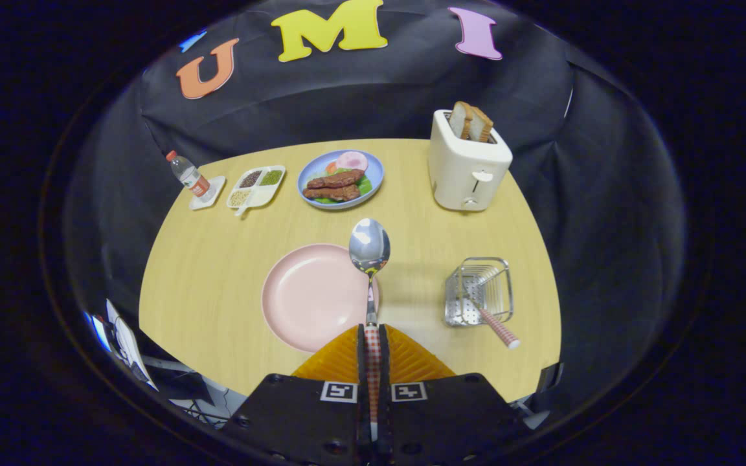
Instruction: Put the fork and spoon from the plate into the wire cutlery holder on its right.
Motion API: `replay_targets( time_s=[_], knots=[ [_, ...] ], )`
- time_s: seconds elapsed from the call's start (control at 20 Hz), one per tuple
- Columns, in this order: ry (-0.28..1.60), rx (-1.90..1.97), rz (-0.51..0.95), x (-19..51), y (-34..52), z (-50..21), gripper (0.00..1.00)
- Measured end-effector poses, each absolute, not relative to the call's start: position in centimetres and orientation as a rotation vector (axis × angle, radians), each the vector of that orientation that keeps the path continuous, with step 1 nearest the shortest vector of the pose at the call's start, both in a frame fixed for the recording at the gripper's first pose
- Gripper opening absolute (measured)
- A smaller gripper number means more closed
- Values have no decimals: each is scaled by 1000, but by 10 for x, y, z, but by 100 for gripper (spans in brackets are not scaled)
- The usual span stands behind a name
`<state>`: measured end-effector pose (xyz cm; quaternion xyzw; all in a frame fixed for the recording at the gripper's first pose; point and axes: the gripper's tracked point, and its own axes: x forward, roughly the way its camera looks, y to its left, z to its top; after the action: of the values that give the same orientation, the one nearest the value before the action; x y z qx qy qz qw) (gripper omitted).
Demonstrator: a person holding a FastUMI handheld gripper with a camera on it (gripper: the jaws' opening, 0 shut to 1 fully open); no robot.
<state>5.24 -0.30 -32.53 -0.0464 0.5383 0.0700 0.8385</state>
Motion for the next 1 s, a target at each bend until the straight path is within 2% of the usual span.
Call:
replay_targets(
  time_s=[0.55,1.0],
  knots=[
    [1133,-65,49,75,-99,-289,4],
    [1362,-101,68,82,-143,-305,4]
  ],
)
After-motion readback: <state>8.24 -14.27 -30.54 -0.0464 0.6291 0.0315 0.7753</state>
